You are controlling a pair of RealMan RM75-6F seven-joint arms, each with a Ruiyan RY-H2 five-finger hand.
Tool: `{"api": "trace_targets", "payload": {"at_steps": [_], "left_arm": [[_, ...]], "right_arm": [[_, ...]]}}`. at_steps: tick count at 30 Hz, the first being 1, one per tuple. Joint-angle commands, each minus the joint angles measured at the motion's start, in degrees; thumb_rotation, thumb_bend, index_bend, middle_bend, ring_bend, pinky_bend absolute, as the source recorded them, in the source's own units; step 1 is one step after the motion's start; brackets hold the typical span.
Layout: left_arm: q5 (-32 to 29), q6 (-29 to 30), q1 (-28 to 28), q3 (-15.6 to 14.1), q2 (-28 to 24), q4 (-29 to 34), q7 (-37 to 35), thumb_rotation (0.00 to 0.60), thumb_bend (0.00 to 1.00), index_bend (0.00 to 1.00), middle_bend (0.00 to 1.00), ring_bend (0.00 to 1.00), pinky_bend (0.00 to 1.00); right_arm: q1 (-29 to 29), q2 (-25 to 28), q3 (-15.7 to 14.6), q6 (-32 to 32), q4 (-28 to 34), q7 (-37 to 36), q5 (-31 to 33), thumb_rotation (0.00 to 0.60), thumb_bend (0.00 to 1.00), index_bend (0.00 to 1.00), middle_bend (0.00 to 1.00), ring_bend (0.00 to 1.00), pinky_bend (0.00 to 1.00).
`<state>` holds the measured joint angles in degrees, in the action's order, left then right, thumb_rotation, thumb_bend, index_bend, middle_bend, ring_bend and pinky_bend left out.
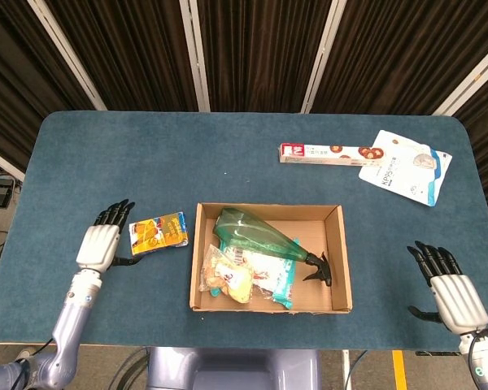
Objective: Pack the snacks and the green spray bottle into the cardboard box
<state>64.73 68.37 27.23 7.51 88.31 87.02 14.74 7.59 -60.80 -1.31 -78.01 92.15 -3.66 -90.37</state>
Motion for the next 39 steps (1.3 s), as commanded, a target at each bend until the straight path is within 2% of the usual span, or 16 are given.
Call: {"api": "trace_targets", "payload": {"at_steps": [1, 9, 26, 28, 32, 35, 39], "left_arm": [[-1.3, -2.4, 1.8, 1.3, 2.4, -3.0, 0.2, 0.571, 0.00, 0.00, 0.00, 0.00, 0.10], [-2.7, -6.1, 3.8, 2.1, 5.8, -7.6, 0.1, 0.572, 0.00, 0.00, 0.00, 0.00, 0.10], [-7.3, -11.9, 6.6, 3.3, 9.0, -12.7, 2.2, 0.570, 0.00, 0.02, 0.00, 0.00, 0.10], [-7.9, -12.6, 7.0, 3.4, 9.4, -13.3, 2.7, 0.571, 0.00, 0.07, 0.01, 0.00, 0.10], [-8.6, -13.1, 7.7, 3.3, 10.4, -14.1, 4.0, 0.569, 0.00, 0.22, 0.11, 0.08, 0.14], [-8.5, -12.9, 8.0, 3.4, 11.3, -14.7, 4.2, 0.584, 0.01, 0.33, 0.23, 0.20, 0.26], [-7.0, -11.0, 7.8, 4.0, 12.8, -15.4, 2.2, 0.600, 0.12, 0.48, 0.37, 0.35, 0.39]], "right_arm": [[0.3, -0.1, 0.0, 0.7, 0.1, 0.3, 0.3, 0.600, 0.01, 0.00, 0.00, 0.00, 0.00], [0.3, 0.0, 0.2, 0.9, 0.1, 0.3, 1.0, 0.600, 0.01, 0.00, 0.00, 0.00, 0.00], [0.6, -0.4, 0.7, 1.9, 0.0, 1.1, 2.5, 0.600, 0.01, 0.00, 0.00, 0.00, 0.00], [0.7, -0.4, 0.7, 2.1, -0.1, 0.9, 2.6, 0.600, 0.01, 0.00, 0.00, 0.00, 0.00], [0.9, -0.3, 0.6, 2.5, -0.1, 0.7, 2.5, 0.600, 0.01, 0.00, 0.00, 0.00, 0.00], [1.0, -0.2, 0.6, 2.7, -0.1, 0.5, 2.6, 0.600, 0.01, 0.00, 0.00, 0.00, 0.00], [1.0, 0.0, 0.5, 2.8, 0.0, 0.2, 2.6, 0.600, 0.01, 0.00, 0.00, 0.00, 0.00]]}}
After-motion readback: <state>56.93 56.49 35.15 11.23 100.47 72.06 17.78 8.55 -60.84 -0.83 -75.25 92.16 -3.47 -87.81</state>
